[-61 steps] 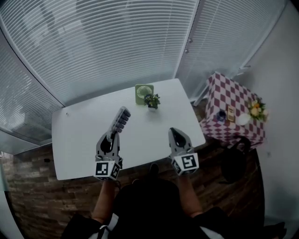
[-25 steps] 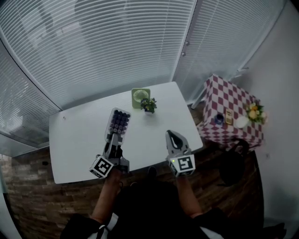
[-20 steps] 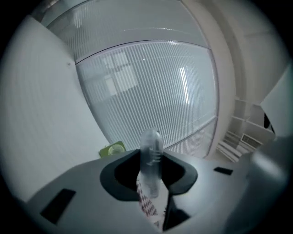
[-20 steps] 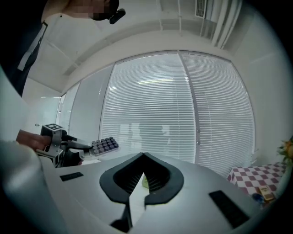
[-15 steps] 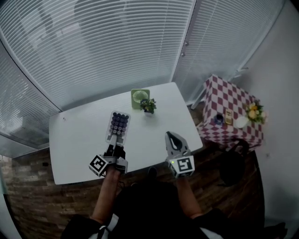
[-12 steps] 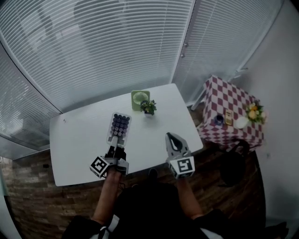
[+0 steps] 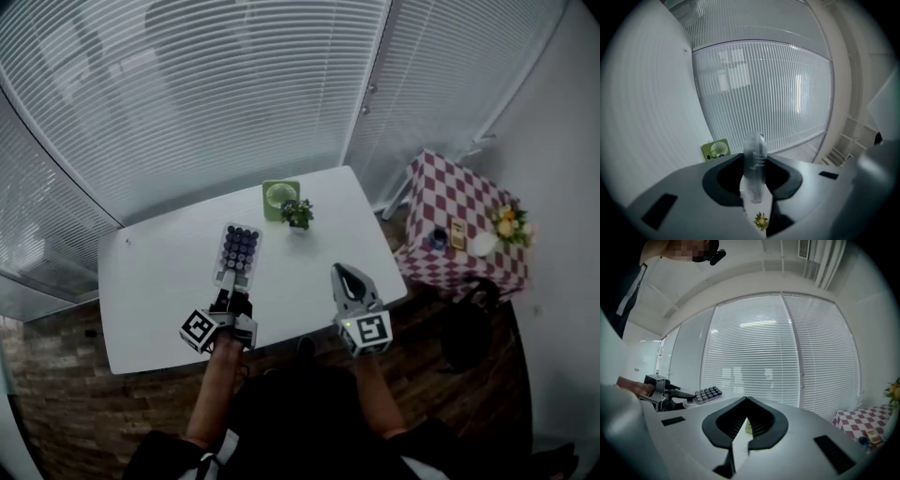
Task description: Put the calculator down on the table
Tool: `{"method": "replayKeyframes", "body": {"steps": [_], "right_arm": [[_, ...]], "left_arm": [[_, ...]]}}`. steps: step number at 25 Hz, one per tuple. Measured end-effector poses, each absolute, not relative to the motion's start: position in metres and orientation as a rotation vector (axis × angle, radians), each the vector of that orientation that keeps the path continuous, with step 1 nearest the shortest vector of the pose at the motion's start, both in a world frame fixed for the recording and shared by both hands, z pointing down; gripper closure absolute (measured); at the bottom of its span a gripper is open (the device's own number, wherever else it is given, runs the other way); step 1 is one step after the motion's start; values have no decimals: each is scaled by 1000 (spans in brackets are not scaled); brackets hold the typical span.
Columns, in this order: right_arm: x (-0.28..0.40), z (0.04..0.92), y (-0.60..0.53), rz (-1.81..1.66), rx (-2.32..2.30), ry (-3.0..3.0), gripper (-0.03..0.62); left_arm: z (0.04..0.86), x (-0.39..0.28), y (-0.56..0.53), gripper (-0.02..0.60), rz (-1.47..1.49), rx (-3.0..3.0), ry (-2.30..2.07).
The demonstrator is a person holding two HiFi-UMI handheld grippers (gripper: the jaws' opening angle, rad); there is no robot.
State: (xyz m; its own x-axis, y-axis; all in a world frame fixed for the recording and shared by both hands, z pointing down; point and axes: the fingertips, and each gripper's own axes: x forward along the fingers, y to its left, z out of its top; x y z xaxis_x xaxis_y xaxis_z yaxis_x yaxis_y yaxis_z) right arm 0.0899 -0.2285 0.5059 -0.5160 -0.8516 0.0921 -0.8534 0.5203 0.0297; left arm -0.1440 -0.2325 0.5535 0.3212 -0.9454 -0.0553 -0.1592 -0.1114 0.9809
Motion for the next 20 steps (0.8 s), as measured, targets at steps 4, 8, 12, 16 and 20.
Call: {"method": "replayKeyframes", "body": {"steps": [4,8,12,16,20], "right_arm": [[88,508,-227,32,1489,-2658,588],[86,508,-226,42,1491,-2663,588],[87,510,-227,49,1495,-2657,588],[91,510,-228,70,1515,-2643,588],[89,512,-227,88,1502,-2651,588]], "left_arm": [[571,-147,-233,482,-919,1507,-1052],[593,-151,-240,482,-888,1469,-1074],[611,-152,-250,482,-872,1446,-1089],[628,-153,-261,482,-863,1412,-1132],[647,-147,-270,482,-843,1383,-1110]]}}
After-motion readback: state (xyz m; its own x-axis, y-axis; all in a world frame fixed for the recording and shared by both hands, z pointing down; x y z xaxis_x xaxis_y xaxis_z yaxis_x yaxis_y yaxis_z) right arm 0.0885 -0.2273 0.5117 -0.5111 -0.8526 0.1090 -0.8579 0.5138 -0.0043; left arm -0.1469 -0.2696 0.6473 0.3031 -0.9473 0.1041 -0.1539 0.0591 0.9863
